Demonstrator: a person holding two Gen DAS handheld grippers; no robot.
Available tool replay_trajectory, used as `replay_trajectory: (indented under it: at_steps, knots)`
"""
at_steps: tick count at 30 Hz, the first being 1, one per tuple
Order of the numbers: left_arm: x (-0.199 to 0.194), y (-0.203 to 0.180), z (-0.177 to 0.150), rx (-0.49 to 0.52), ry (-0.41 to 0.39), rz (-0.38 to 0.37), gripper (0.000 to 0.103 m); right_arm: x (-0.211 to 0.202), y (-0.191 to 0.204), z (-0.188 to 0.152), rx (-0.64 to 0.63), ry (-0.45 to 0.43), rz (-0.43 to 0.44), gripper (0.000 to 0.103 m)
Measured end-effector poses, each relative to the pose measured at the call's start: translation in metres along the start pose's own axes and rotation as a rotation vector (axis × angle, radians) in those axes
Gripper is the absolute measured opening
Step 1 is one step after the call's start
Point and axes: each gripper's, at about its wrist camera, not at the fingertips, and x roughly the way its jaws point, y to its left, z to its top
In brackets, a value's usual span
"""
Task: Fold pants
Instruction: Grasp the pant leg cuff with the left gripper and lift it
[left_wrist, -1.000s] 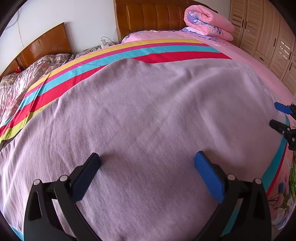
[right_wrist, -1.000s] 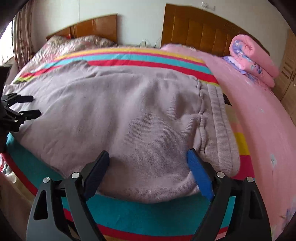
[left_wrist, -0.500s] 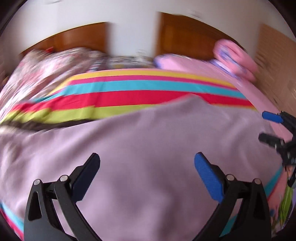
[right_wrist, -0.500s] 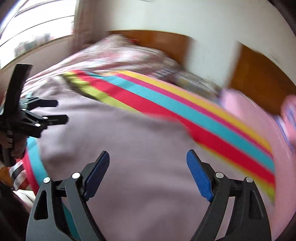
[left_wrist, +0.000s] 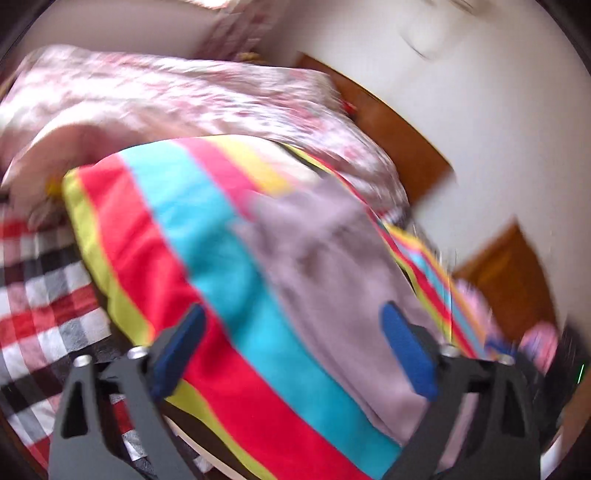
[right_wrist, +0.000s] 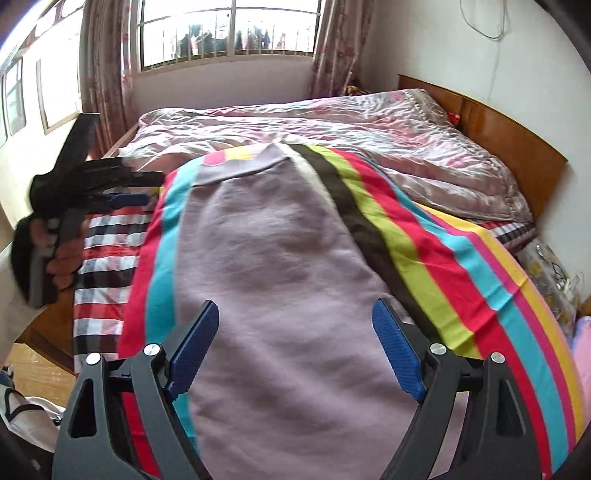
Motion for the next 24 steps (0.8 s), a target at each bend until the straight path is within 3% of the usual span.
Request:
replay_trajectory:
  at_steps: [1, 2, 3, 8, 10, 12, 16, 20, 24]
  knots:
    - [0.002, 0.013, 0.007, -0.035, 0.000, 0.012, 0.067, 0.001, 0.004, -0.001, 0.002, 0.006, 0.004, 0.082]
    - [0.008, 0.024, 0.014, -0.054, 0.009, 0.042, 0.047, 0.002, 0.007, -0.003, 0.006, 0.017, 0.007, 0.082]
    - [0.016, 0.029, 0.020, -0.051, 0.024, 0.079, 0.040, 0.003, 0.009, -0.006, 0.008, 0.028, 0.002, 0.082]
    - [0.032, 0.005, 0.021, 0.080, 0.068, 0.092, 0.042, -0.006, 0.000, -0.019, 0.058, 0.055, -0.035, 0.082]
    - [0.047, -0.007, 0.014, 0.133, 0.103, 0.140, 0.041, -0.010, -0.004, -0.023, 0.082, 0.052, -0.044, 0.082]
    - [0.054, -0.015, 0.012, 0.140, 0.100, 0.148, 0.041, -0.013, -0.005, -0.024, 0.093, 0.048, -0.052, 0.082]
    - [0.051, -0.009, 0.017, 0.068, 0.101, 0.070, 0.047, -0.017, -0.002, -0.029, 0.098, 0.042, -0.053, 0.082]
    - [0.052, -0.010, 0.016, 0.118, 0.125, 0.105, 0.048, -0.016, -0.003, -0.034, 0.118, 0.049, -0.052, 0.082]
    - [0.058, -0.021, 0.009, 0.154, 0.144, 0.073, 0.047, -0.020, -0.003, -0.038, 0.128, 0.047, -0.055, 0.082]
